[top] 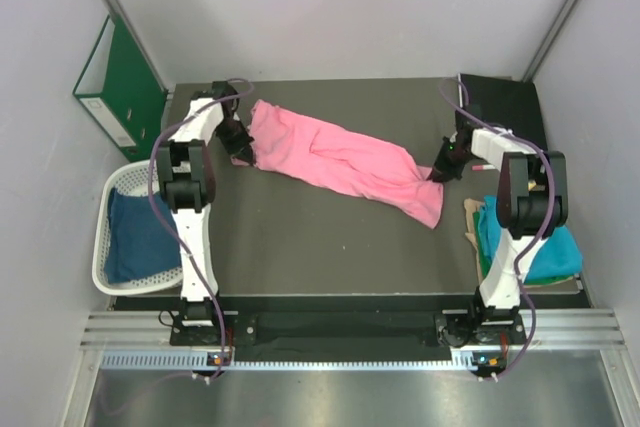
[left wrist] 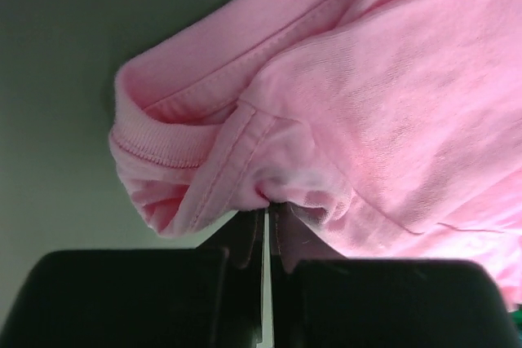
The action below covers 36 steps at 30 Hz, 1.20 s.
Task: Fold and stack the t-shirts
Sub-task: Rotate the tshirt 90 degrees
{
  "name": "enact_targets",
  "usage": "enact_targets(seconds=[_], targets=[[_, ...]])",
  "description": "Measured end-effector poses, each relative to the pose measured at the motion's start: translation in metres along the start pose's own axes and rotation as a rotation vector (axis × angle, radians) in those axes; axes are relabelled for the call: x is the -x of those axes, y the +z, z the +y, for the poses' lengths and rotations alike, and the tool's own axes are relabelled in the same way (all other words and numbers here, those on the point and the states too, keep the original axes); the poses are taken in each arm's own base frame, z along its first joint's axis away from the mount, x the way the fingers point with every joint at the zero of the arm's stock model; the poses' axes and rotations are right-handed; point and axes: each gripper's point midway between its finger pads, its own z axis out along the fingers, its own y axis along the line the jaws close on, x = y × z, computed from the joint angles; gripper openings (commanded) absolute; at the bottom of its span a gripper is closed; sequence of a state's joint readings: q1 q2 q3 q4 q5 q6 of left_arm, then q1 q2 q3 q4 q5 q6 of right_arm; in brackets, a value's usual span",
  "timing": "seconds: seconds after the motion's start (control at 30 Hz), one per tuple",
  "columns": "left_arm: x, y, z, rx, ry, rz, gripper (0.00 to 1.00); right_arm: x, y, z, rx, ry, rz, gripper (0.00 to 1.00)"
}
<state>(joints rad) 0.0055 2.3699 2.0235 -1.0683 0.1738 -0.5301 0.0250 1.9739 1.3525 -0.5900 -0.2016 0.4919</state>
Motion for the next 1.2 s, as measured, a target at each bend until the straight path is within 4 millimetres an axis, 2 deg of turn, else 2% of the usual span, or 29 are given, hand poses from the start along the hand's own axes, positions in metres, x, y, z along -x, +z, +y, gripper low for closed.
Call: enact_targets(seconds=[0.2, 0.3, 0.33, 0.4, 0.43, 0.47, 0.5, 0.53, 0.63, 0.7, 0.8, 0.97, 1.07, 1.2], targets=[[0.042, 0.007, -0.036, -0.118, 0.006, -0.080, 0.00, -0.054, -0.017, -0.019, -0.071, 0.015, 0.128, 0.00], [0.066, 0.010, -0.058, -0.211, 0.002, -0.154, 0.00, -0.081, -0.027, -0.023, -0.100, 0.006, 0.187, 0.05], [0.073, 0.011, -0.065, -0.238, -0.001, -0.175, 0.08, -0.090, -0.031, -0.023, -0.108, 0.001, 0.207, 0.27], [0.089, 0.013, -0.079, -0.304, -0.002, -0.224, 0.33, -0.106, -0.041, -0.023, -0.117, -0.011, 0.239, 0.43], [0.096, 0.014, -0.087, -0.340, -0.001, -0.242, 0.60, -0.111, -0.046, -0.023, -0.120, -0.016, 0.249, 0.57], [0.100, 0.013, -0.095, -0.377, -0.001, -0.253, 0.75, -0.114, -0.051, -0.023, -0.122, -0.019, 0.254, 0.63], [0.103, 0.011, -0.102, -0.409, 0.002, -0.264, 0.95, -0.115, -0.055, -0.022, -0.124, -0.019, 0.256, 0.69], [0.107, 0.004, -0.109, -0.440, 0.012, -0.279, 0.99, -0.115, -0.059, -0.022, -0.123, -0.025, 0.252, 0.81], [0.110, -0.012, -0.117, -0.479, 0.048, -0.332, 0.99, -0.110, -0.073, -0.019, -0.126, -0.036, 0.230, 1.00], [0.094, -0.013, -0.107, -0.460, 0.047, -0.313, 0.99, -0.099, -0.081, -0.013, -0.122, -0.050, 0.202, 1.00], [0.058, -0.015, -0.086, -0.431, 0.038, -0.260, 0.99, -0.074, -0.090, -0.001, -0.105, -0.086, 0.127, 1.00], [-0.002, -0.031, -0.072, -0.419, 0.041, -0.196, 0.99, -0.047, -0.093, 0.008, -0.100, -0.146, 0.049, 1.00], [-0.049, -0.042, -0.081, -0.436, 0.073, -0.157, 0.99, -0.042, -0.079, 0.005, -0.112, -0.170, 0.053, 1.00], [-0.121, -0.048, -0.115, -0.486, 0.166, -0.075, 0.92, -0.038, -0.062, 0.001, -0.118, -0.187, 0.067, 1.00]])
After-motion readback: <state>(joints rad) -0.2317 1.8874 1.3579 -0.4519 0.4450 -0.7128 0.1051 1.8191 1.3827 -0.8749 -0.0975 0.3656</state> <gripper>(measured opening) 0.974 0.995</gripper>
